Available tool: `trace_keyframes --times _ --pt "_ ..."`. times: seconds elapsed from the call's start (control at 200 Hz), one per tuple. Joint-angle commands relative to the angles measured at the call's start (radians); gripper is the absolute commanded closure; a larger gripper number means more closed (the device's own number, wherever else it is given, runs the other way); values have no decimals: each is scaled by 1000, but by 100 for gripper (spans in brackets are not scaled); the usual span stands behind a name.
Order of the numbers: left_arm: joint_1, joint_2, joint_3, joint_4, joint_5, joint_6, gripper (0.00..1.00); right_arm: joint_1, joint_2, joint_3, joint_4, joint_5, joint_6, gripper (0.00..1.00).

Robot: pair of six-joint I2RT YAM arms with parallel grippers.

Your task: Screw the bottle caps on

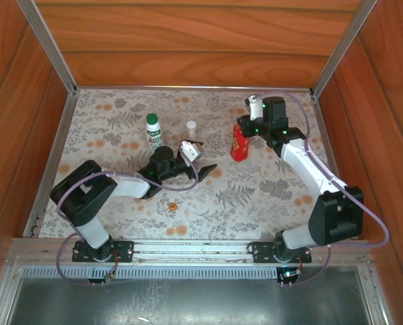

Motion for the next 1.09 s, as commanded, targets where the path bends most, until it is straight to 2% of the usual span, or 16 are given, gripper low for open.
trace_keyframes --times 0.0,0.135,0.35,0.53,0.75,0.854,1.089 --pt "-25 47 71 54 35 -40 0 39 -70 -48 78 -24 16 70" --pt "-53 123 142 83 7 -53 0 85 -138 -113 161 -21 63 70" --pt "-76 214 213 183 -69 -79 0 182 -181 -170 229 76 98 69" --pt "-76 248 226 262 -152 -66 3 210 -186 -185 242 74 145 69" --pt "-75 261 228 285 -194 -40 5 213 -201 -196 239 65 169 69" --pt "-75 256 230 288 -174 -37 14 213 -201 -200 233 60 178 70" --pt "-76 247 224 288 -156 -39 26 215 -200 -199 219 45 189 69"
